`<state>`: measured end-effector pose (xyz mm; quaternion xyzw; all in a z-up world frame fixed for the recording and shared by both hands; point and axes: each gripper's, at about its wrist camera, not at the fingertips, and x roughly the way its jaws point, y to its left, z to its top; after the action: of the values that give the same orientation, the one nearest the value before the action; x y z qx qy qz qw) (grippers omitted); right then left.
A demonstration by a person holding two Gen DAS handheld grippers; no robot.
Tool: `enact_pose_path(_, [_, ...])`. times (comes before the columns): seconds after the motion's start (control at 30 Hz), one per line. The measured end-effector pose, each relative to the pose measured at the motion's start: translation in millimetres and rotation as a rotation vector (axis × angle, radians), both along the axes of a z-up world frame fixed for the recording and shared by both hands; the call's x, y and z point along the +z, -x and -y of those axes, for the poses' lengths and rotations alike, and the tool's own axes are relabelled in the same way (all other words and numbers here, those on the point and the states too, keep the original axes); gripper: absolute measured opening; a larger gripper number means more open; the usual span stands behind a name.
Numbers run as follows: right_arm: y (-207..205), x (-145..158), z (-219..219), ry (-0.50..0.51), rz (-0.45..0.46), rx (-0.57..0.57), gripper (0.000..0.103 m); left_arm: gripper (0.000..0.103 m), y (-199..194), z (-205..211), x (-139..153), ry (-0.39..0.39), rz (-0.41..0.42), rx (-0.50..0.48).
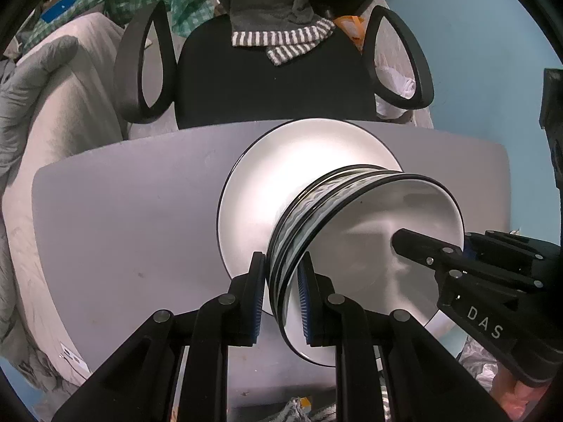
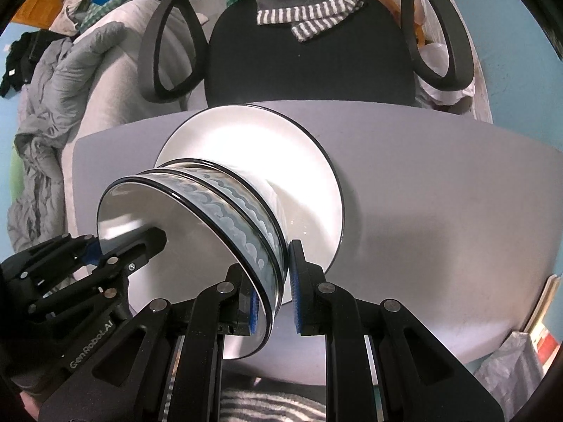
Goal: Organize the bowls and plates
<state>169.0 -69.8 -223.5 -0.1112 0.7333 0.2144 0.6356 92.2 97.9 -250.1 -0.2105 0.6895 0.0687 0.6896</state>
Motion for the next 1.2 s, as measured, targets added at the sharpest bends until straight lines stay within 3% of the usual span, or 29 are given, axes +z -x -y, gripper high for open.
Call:
enact_pose_path(0.5, [-10, -11, -6, 0.026, -0.045, -0.014, 0.015, 0.016, -9, -6, -12, 0.005, -0.013, -0.012])
enact_pose_path(0.67, [-11, -12, -5, 0.013, -0.060, -0.011, 0.023, 0.017, -8, -10, -12, 0.016, 0.001, 0.003])
enact_pose_path(0.77, [-8, -11, -8, 0.002, -0.055, 0.000, 0.030, 0.024, -9, -9, -8, -0.011, 0.015, -0.002])
enact_pose_path(0.8, [-7, -10, -9, 0.003, -0.048, 0.006, 0.031, 0.031, -9, -9, -6, -0.023, 0.017, -0.001])
enact_pose_path(0.97, [-6, -4, -7, 0.030, 0.021, -0.002, 0.056, 0.051, -5, -17, -1, -0.075, 0.026, 0.011])
enact_pose_path(1.03, [-8, 0, -2, 0.018, 0.037, -0.019, 0.057, 0.063, -2, -22, 4, -0.088, 0.040, 0.026])
enact_pose_path(1.2, [-6, 16, 4, 0.014, 0.092, -0.021, 0.058, 0.075, 7, -26, 18, -0.116, 0.067, 0.049])
